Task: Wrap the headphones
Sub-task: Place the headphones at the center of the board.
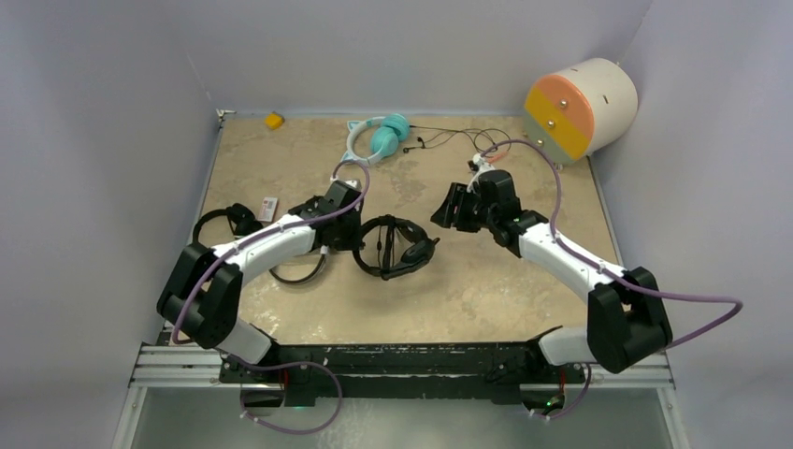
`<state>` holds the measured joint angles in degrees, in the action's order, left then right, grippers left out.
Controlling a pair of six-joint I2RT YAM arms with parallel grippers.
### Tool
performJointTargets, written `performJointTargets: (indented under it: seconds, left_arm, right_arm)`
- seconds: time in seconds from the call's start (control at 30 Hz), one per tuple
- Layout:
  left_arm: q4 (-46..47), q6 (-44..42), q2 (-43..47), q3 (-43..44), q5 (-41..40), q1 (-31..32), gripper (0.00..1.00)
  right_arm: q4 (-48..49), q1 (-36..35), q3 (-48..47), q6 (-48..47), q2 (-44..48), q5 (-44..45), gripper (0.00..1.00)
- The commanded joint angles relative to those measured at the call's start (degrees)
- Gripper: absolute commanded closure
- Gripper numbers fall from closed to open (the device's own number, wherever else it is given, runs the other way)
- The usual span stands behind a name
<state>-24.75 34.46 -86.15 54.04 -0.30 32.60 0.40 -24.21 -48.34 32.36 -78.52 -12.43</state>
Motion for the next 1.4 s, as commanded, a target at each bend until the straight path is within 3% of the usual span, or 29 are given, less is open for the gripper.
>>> performJointTargets:
  seconds: [0.0, 0.3, 0.67, 0.97, 1.2, 1.37]
  left_arm:
    - [5.60, 9.09, -2.14, 0.27, -7.10, -0.56, 1.00]
    - [5.64, 16.82, -10.81, 5.68, -18.87, -3.89, 1.00]
    - [9.31, 21.87, -17.70, 10.26, -20.54, -12.14, 0.99]
    - [7.52, 27.51, -14.08, 5.90, -26.77, -18.88, 0.94]
    - [5.10, 20.54, -8.93, 8.01, -22.51, -18.32, 0.45]
    - [0.28, 19.83, -3.61, 11.28, -24.78, -17.22, 0.38]
  right_arm:
    - [1.60, 0.21, -0.44, 3.17, 3.34, 7.20, 0.46]
    - [-2.63, 0.21, -0.84, -1.97, 7.96, 11.90, 0.46]
    - [-4.27, 0.27, 0.15, -5.23, 9.77, 12.07, 0.46]
    - [-4.79, 0.25, 0.28, -5.56, 10.60, 11.57, 0.46]
    - [-5.22, 0.23, 0.26, -5.97, 11.48, 11.64, 0.46]
    - [-5.41, 0.26, 0.34, -6.32, 11.92, 11.54, 0.46]
